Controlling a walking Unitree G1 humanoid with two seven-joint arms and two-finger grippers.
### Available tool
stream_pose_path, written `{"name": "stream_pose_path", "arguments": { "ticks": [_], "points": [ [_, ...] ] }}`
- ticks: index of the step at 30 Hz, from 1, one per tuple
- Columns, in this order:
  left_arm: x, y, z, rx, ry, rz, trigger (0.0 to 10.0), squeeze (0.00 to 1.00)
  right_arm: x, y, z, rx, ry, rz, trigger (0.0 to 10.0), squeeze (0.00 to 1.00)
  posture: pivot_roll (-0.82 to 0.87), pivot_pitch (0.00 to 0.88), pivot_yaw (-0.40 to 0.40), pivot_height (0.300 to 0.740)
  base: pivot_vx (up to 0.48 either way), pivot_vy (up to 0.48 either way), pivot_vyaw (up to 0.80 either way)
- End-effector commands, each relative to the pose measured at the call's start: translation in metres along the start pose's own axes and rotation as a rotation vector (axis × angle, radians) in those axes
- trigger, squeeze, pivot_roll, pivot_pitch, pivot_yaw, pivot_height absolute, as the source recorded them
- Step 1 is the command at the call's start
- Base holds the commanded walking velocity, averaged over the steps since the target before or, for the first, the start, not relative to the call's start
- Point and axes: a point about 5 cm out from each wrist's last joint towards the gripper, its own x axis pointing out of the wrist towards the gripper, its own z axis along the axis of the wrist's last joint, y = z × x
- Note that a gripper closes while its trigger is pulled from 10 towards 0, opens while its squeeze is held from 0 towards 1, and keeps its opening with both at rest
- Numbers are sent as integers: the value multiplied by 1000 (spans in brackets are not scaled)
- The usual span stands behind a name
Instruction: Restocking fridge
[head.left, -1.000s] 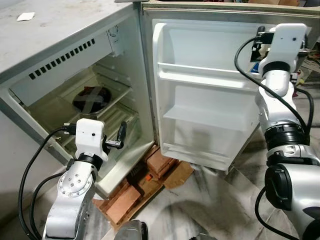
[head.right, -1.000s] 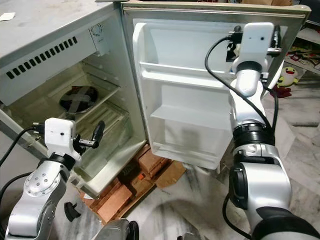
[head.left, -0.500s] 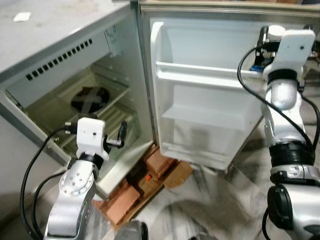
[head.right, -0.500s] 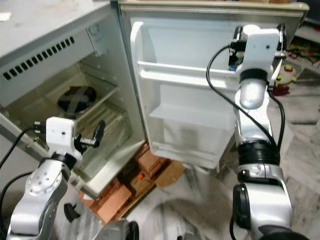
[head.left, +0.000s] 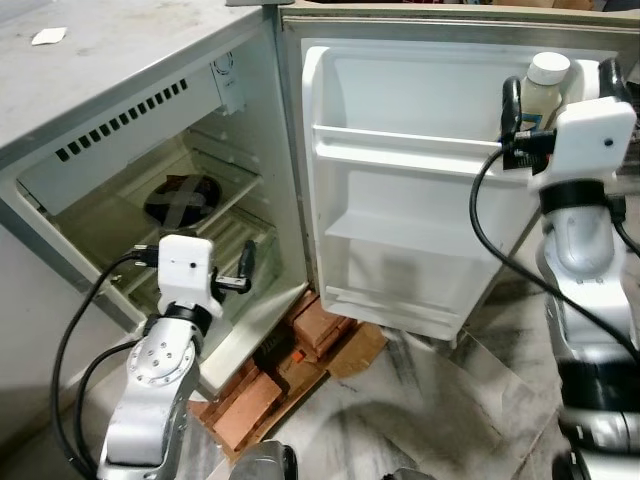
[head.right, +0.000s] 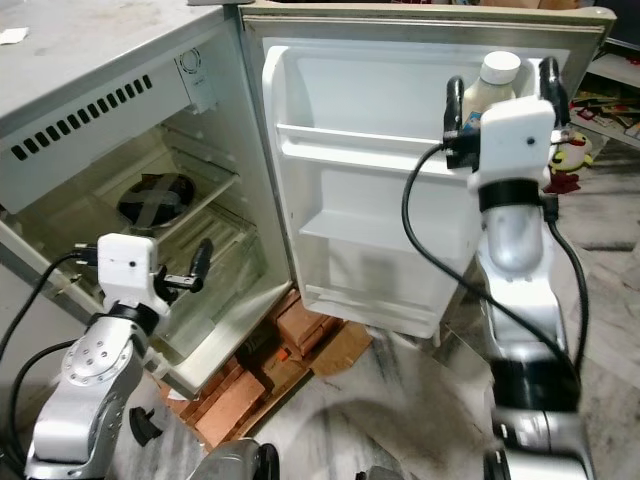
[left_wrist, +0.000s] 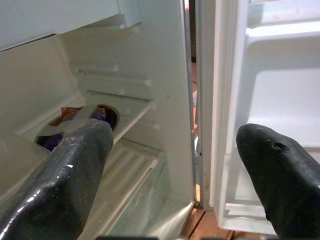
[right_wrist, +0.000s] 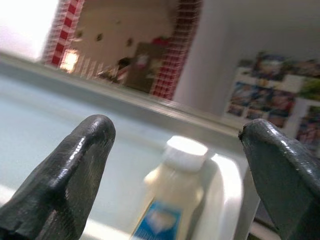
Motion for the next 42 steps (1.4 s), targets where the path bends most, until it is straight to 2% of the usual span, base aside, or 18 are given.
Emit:
{"name": "stream_pose_path", "arguments": {
  "ticks": [1,2,4,6,10,11,14,17,21,25,34,37,42],
  "points": [
    [0,-1,-4,12,11,5,10000,0,-9,9,5,35,19,47,10000,0,63,9,70,740,0,0,0],
    [2,-3,-5,12,14,4,10000,0,-18,16,4,64,50,73,10000,0,57,6,71,740,0,0,0],
    [3,-4,-5,10,13,3,10000,0,-24,20,5,77,65,91,10000,0,55,5,71,740,0,0,0],
    [6,-6,-5,8,9,-7,10000,0,-43,37,1,153,143,148,10000,0,45,1,72,740,0,0,0],
    [8,-6,-5,10,7,-12,10000,0,-56,49,0,187,183,206,10000,0,43,0,73,740,0,0,0],
    [9,-7,-5,14,4,-16,10000,0,-66,56,-4,194,207,251,10000,0,45,0,69,740,-244,0,0],
    [10,-6,-5,18,-1,-16,10000,0,-72,61,-15,197,258,261,10000,0,50,0,61,740,-246,0,0],
    [11,-5,-5,20,-4,-10,10000,0,-71,60,-22,198,295,229,10000,0,52,0,57,740,-247,0,0],
    [12,-6,-5,17,-13,-6,10000,0,-71,57,-38,181,366,81,10000,0,55,0,58,740,0,0,0],
    [15,-8,-4,18,-22,-13,10000,0,-74,58,-47,195,407,21,10000,0,44,0,61,740,0,0,0],
    [14,-11,-11,-3,-17,-30,10000,0,-74,61,-57,205,448,-29,10000,0,26,0,55,740,0,0,0],
    [15,-16,-10,-9,-26,-45,10000,0,-70,59,-57,201,439,-40,10000,0,20,0,55,740,0,0,0],
    [19,-18,-6,-9,-41,-59,10000,0,-63,58,-57,191,422,-38,10000,0,15,0,55,740,0,-454,0]
  ]
}}
